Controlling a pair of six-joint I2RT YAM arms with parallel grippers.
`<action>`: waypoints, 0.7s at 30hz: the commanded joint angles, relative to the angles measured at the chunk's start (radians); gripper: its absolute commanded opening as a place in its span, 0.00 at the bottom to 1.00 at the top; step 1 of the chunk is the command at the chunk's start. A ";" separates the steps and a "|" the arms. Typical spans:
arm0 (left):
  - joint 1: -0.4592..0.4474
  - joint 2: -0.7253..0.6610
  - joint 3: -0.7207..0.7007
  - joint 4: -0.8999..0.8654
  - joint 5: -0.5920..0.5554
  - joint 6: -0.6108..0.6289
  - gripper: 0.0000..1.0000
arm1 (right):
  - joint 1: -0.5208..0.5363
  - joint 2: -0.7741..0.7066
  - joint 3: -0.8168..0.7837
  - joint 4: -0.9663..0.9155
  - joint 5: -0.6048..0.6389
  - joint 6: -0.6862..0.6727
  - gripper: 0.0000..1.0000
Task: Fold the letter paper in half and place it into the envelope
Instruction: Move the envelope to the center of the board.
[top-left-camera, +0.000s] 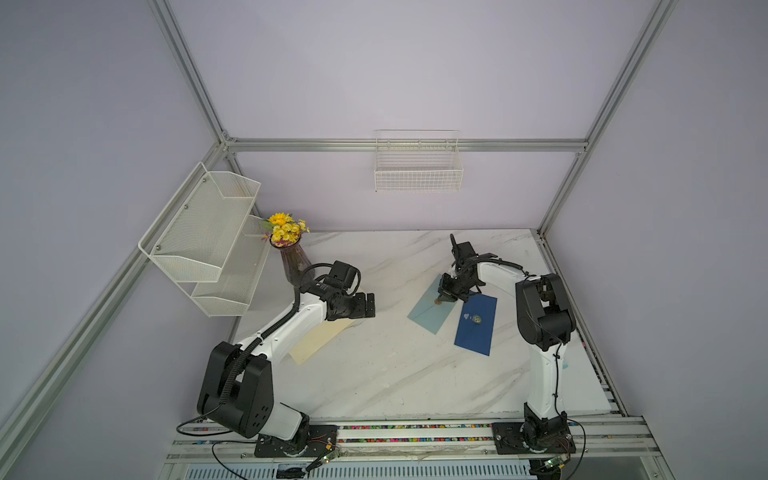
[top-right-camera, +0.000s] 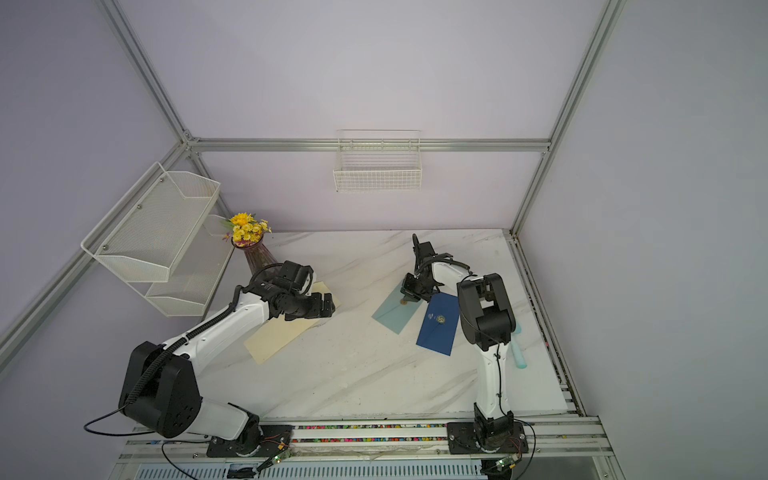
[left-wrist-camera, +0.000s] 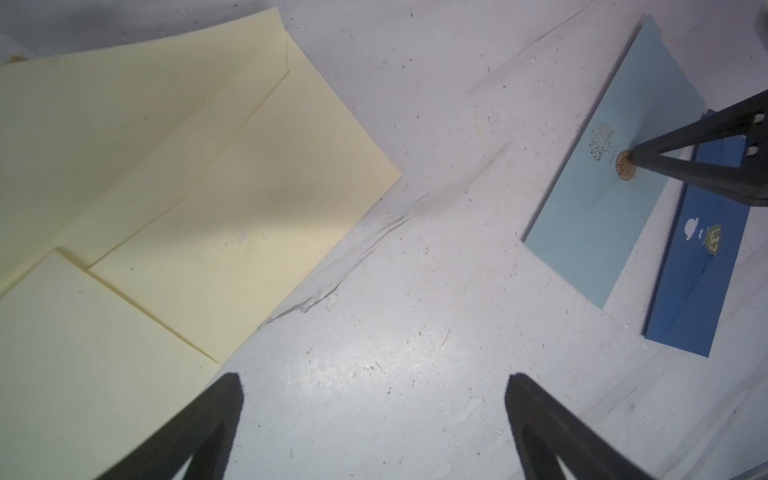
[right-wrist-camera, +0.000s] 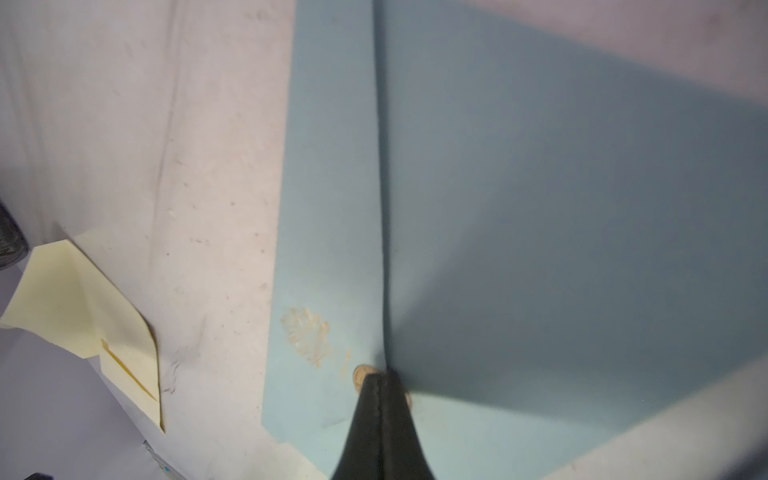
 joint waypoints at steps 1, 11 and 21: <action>0.038 -0.038 0.012 -0.024 -0.036 0.007 1.00 | 0.005 0.055 0.022 0.015 -0.001 -0.010 0.00; 0.192 -0.091 -0.013 -0.054 -0.056 0.040 1.00 | -0.023 0.010 0.004 -0.094 0.270 -0.035 0.00; 0.282 -0.061 -0.079 -0.039 -0.109 0.094 1.00 | -0.034 0.018 0.152 -0.179 0.281 -0.094 0.00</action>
